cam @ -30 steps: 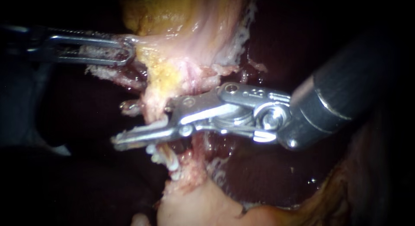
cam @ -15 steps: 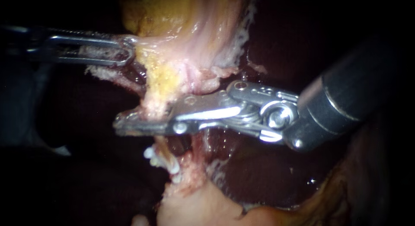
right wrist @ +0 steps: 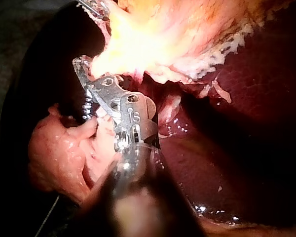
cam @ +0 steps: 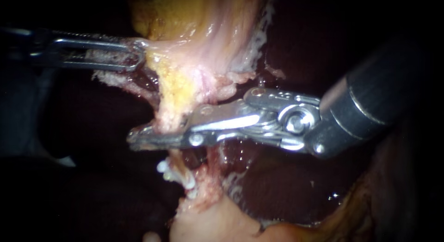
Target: Clipping third clip left tube
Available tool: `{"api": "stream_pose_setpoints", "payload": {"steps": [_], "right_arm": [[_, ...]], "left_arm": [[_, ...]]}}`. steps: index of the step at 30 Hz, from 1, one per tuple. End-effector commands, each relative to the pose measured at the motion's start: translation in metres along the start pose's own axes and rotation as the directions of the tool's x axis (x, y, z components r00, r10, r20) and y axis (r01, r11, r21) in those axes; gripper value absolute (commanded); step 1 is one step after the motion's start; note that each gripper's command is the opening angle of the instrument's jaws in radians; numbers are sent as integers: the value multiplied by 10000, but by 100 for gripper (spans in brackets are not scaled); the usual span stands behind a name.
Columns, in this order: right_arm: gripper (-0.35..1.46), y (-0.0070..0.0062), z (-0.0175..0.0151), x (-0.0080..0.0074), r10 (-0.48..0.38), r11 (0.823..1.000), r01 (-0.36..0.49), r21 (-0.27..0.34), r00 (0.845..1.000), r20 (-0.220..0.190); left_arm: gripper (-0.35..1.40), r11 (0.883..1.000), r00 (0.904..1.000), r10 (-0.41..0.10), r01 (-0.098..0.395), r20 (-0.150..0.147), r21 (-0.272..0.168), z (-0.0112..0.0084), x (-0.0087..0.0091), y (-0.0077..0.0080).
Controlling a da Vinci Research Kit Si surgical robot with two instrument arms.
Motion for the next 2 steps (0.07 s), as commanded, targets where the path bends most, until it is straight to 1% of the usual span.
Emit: {"api": "stream_pose_setpoints", "payload": {"steps": [1,2], "right_arm": [[-35,0,0,0,6,10000,-6,19,10000,1],[-35,0,0,0,5,10000,-5,21,10000,2]], "left_arm": [[-35,10000,10000,-3,3,-3,2,0,0,0],[-35,10000,10000,-3,3,-3,2,0,0,0]]}}
